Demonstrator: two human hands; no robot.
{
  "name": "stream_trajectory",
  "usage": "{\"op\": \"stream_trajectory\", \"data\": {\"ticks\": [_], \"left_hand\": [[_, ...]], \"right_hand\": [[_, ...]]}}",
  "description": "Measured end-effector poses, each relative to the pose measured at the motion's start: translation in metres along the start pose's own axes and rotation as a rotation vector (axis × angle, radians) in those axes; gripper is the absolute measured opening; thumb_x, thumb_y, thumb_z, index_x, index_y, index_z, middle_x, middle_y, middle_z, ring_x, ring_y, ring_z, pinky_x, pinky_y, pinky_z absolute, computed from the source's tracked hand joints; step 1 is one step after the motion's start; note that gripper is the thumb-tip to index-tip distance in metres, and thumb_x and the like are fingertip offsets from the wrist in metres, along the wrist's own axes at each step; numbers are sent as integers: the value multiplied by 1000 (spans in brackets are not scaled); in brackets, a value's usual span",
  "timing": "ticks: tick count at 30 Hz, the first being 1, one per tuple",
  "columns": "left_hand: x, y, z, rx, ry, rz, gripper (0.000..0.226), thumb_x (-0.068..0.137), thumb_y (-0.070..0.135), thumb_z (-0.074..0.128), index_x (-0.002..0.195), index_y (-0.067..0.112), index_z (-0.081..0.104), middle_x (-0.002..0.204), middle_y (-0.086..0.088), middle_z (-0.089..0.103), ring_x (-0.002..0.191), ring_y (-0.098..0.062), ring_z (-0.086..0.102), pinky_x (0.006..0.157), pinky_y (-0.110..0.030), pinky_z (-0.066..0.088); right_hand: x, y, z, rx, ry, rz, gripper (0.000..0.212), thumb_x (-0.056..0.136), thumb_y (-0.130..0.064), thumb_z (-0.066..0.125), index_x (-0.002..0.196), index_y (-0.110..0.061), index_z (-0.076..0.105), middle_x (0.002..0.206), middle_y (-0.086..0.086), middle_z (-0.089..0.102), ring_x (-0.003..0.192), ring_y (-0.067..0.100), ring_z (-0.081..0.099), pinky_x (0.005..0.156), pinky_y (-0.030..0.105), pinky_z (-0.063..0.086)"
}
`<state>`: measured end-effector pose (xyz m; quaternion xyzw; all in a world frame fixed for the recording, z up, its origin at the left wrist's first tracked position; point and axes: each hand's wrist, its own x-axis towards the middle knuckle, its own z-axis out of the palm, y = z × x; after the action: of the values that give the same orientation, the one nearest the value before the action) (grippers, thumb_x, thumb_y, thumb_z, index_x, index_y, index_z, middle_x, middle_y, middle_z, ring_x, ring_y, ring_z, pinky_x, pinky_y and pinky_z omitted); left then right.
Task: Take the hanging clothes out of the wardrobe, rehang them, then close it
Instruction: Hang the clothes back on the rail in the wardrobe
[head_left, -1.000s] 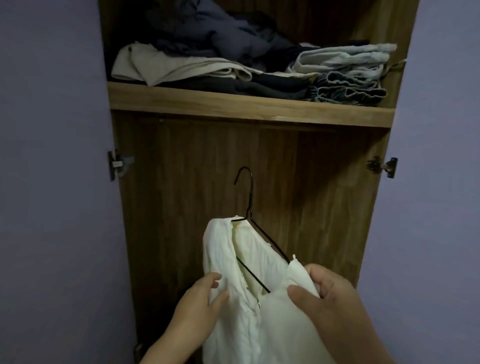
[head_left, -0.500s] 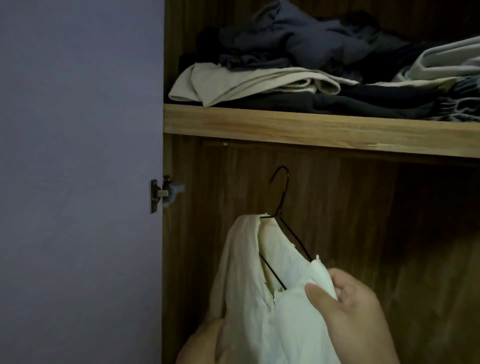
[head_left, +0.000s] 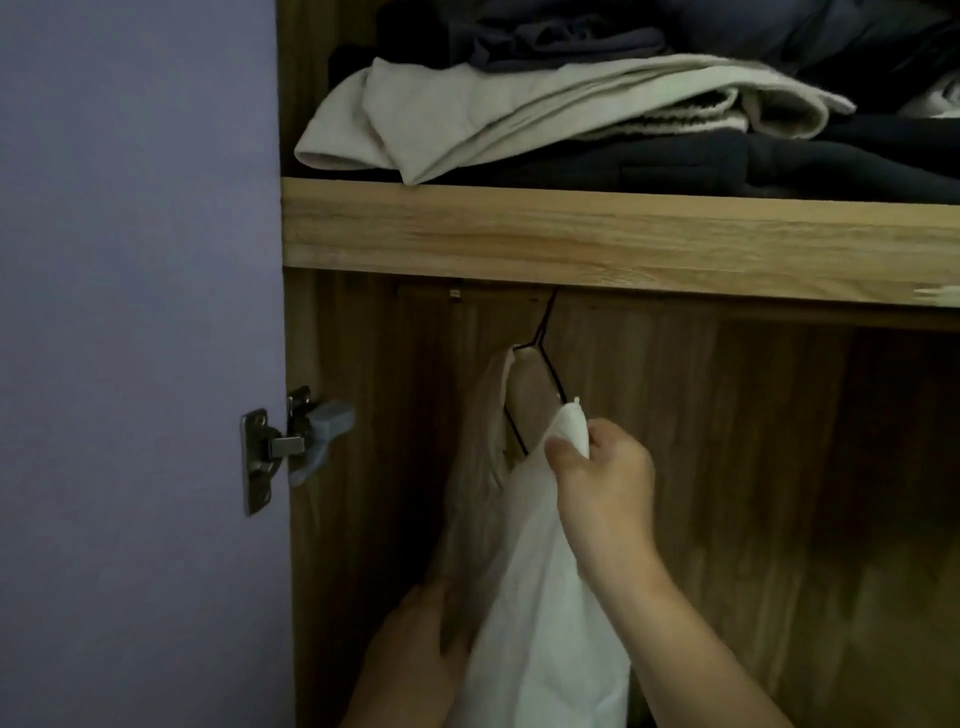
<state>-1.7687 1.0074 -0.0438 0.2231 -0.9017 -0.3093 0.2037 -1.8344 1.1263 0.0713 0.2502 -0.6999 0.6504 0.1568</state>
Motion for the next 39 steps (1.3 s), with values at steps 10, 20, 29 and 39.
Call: {"op": "stream_trajectory", "data": {"ticks": [10, 20, 29, 39], "left_hand": [[11, -25, -5, -74, 40, -76, 42, 95, 34, 46, 135, 29, 38, 139, 8, 43, 121, -10, 46, 104, -27, 38], [-5, -19, -1, -102, 39, -51, 38, 98, 33, 41, 135, 27, 38, 135, 10, 44, 104, 0, 41, 90, -13, 34], [-15, -22, 16, -176, -116, -67, 34, 96, 28, 46, 131, 26, 44, 133, 7, 48, 112, -7, 49, 96, -20, 40], [-38, 5, 40, -252, -221, -33, 32, 94, 22, 51, 126, 20, 49, 128, 2, 55, 116, -14, 53, 99, -27, 41]], "right_hand": [[54, 33, 64, -134, -22, -10, 17, 95, -18, 48, 81, -11, 54, 69, 1, 51, 64, 16, 51, 47, 18, 27], [40, 56, 59, -283, -154, 25, 25, 94, -17, 49, 112, -2, 59, 105, 13, 65, 91, 21, 61, 69, 21, 38], [-16, 86, 6, -433, -379, -31, 46, 93, -27, 53, 136, -18, 38, 122, -3, 54, 106, 12, 53, 84, 20, 39], [-83, 100, -80, -691, -541, 75, 31, 96, -29, 46, 126, -24, 52, 122, -6, 57, 108, 9, 52, 94, 22, 42]]}}
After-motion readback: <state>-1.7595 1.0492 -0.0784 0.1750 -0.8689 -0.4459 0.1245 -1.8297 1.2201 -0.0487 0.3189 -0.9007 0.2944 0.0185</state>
